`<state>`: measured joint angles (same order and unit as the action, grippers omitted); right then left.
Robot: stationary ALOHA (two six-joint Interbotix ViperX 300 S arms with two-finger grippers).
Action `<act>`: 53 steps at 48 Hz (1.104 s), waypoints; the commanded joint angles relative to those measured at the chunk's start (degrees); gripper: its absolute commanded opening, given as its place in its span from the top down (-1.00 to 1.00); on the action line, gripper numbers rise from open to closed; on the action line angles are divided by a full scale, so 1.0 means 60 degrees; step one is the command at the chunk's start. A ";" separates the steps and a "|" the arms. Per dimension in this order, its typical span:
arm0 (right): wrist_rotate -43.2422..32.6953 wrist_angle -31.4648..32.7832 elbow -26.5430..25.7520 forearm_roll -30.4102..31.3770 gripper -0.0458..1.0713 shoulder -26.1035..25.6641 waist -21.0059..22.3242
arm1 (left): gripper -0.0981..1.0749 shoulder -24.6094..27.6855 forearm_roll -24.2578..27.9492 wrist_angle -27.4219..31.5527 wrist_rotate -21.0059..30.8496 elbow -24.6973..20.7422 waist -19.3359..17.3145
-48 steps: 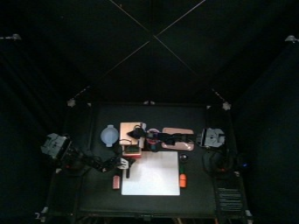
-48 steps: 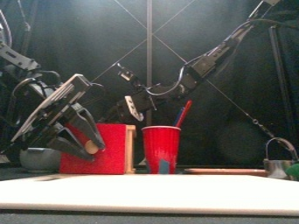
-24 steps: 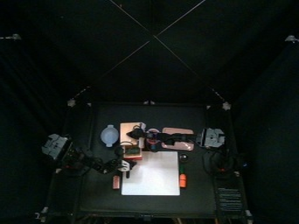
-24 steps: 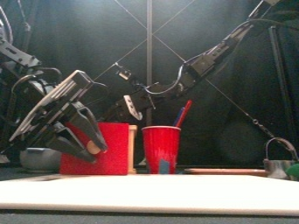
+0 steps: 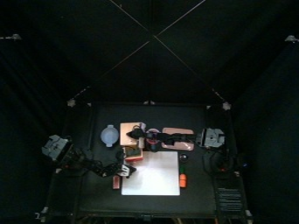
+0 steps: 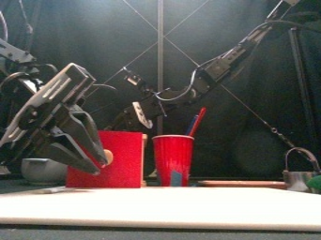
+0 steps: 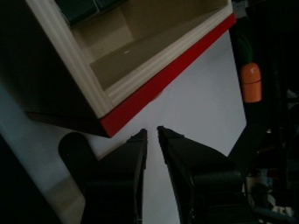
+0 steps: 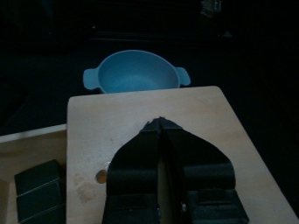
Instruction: Open drawer
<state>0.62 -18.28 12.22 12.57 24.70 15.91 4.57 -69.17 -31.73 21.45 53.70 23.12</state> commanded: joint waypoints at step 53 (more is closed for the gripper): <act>0.0000 0.0864 -0.0454 0.0410 0.86 -0.0337 -0.0396 | -0.21 -0.2842 0.0850 -0.0308 -0.0747 0.2417 0.0249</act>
<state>0.70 -13.62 10.02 15.03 24.61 14.50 -11.60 -64.42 -33.05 17.67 68.38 24.79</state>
